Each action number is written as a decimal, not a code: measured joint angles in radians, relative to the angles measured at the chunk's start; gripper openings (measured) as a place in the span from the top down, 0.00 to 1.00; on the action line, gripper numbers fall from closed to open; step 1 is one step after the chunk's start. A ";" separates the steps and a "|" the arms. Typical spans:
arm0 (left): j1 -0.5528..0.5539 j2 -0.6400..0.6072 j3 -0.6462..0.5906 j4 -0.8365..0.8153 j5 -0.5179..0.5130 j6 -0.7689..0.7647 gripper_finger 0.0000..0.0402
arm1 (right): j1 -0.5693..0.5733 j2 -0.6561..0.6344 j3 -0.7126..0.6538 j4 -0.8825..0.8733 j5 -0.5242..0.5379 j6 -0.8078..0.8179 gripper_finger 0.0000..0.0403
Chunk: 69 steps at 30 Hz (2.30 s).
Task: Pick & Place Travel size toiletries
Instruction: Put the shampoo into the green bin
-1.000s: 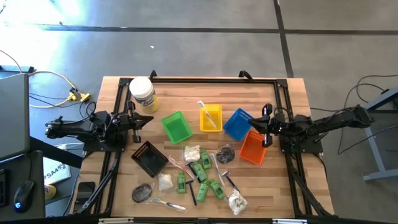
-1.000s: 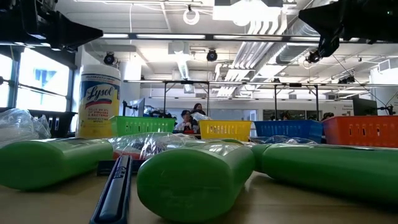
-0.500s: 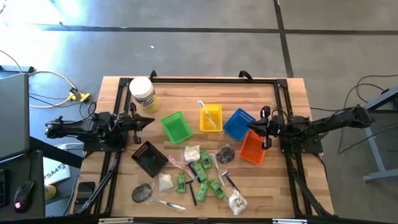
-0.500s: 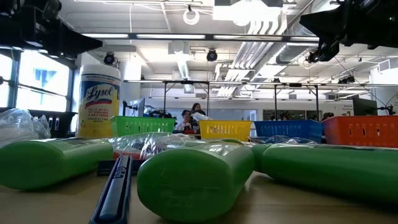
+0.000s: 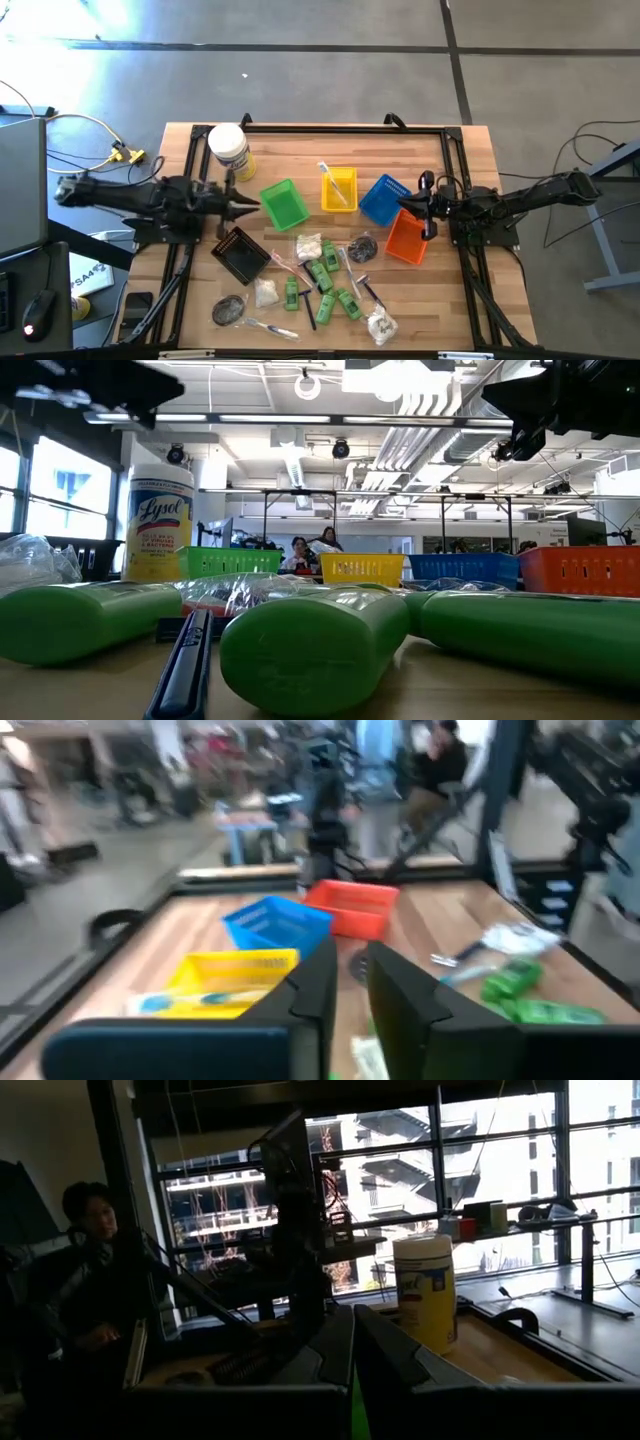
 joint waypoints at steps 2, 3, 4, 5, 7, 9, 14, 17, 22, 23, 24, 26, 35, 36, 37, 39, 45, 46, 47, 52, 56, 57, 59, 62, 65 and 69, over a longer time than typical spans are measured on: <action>-0.041 0.142 0.098 -0.053 -0.009 0.011 0.79 | 0.001 0.000 0.000 0.000 -0.022 0.001 0.99; -0.062 0.217 0.154 -0.091 -0.013 0.026 0.77 | 0.002 0.000 0.000 0.000 -0.032 0.001 0.99; -0.085 0.293 0.215 -0.143 -0.021 0.043 0.76 | 0.002 0.000 0.000 0.000 -0.043 0.001 0.99; -0.107 0.366 0.274 -0.203 -0.037 0.066 0.74 | 0.002 0.000 0.000 0.000 -0.050 0.001 0.99; -0.150 0.511 0.387 -0.318 -0.062 0.130 0.72 | 0.002 0.000 0.000 -0.003 -0.066 0.001 0.99; -0.196 0.647 0.494 -0.409 -0.072 0.189 0.71 | 0.002 0.000 0.000 -0.012 -0.084 0.004 0.99; -0.322 0.971 0.770 -0.566 -0.101 0.327 0.71 | 0.002 0.000 0.001 -0.051 -0.103 0.005 0.99; -0.379 1.132 0.907 -0.634 -0.170 0.439 0.71 | 0.002 0.000 0.001 -0.053 -0.103 0.005 0.99; -0.427 1.305 1.069 -0.807 -0.143 0.524 0.71 | 0.002 0.011 0.001 -0.050 -0.103 0.016 0.99; -0.428 1.321 1.086 -0.830 -0.112 0.523 0.71 | 0.002 0.011 0.001 -0.050 -0.103 0.025 0.99; -0.427 1.332 1.098 -0.843 -0.071 0.523 0.71 | 0.002 0.011 0.001 -0.050 -0.103 0.030 0.99; -0.426 1.342 1.103 -0.848 0.018 0.520 0.71 | 0.002 0.011 0.001 -0.050 -0.109 0.045 0.99; -0.426 1.350 1.106 -0.853 0.108 0.445 0.54 | 0.002 0.012 0.001 -0.050 -0.150 0.053 0.99; -0.426 1.352 1.106 -0.850 0.107 0.445 0.50 | 0.002 0.014 0.001 -0.050 -0.150 0.053 0.99; -0.426 1.358 1.106 -0.843 0.097 0.447 0.46 | 0.002 0.019 0.001 -0.050 -0.151 0.053 0.99; -0.431 1.367 1.106 -0.841 0.048 0.471 0.38 | 0.002 0.024 0.001 -0.050 -0.150 0.053 0.99; -0.447 1.434 1.104 -0.847 -0.034 0.579 0.24 | 0.002 0.037 0.001 -0.047 -0.145 0.054 0.99; -0.447 1.443 1.104 -0.843 -0.035 0.594 0.23 | 0.002 0.038 0.001 -0.047 -0.145 0.057 0.99; -0.447 1.453 1.105 -0.842 -0.035 0.606 0.23 | 0.002 0.039 0.001 -0.046 -0.145 0.062 0.99; -0.445 1.478 1.104 -0.851 -0.033 0.629 0.22 | 0.002 0.046 0.001 -0.042 -0.144 0.073 0.99; -0.446 1.504 1.105 -0.865 -0.008 0.636 0.22 | 0.002 0.046 0.001 -0.042 -0.144 0.073 0.99; -0.446 1.510 1.105 -0.866 -0.005 0.639 0.22 | 0.002 0.046 0.001 -0.042 -0.144 0.073 0.99; -0.446 1.522 1.105 -0.863 -0.003 0.658 0.22 | 0.002 0.046 0.001 -0.042 -0.144 0.073 0.99; -0.445 1.545 1.105 -0.855 -0.002 0.679 0.22 | 0.002 0.046 0.001 -0.042 -0.144 0.073 0.99; -0.445 1.556 1.106 -0.855 -0.001 0.685 0.22 | 0.002 0.046 0.001 -0.042 -0.144 0.073 0.99; -0.445 1.555 1.097 -0.849 0.007 0.690 0.23 | 0.002 0.046 0.001 -0.043 -0.144 0.073 0.99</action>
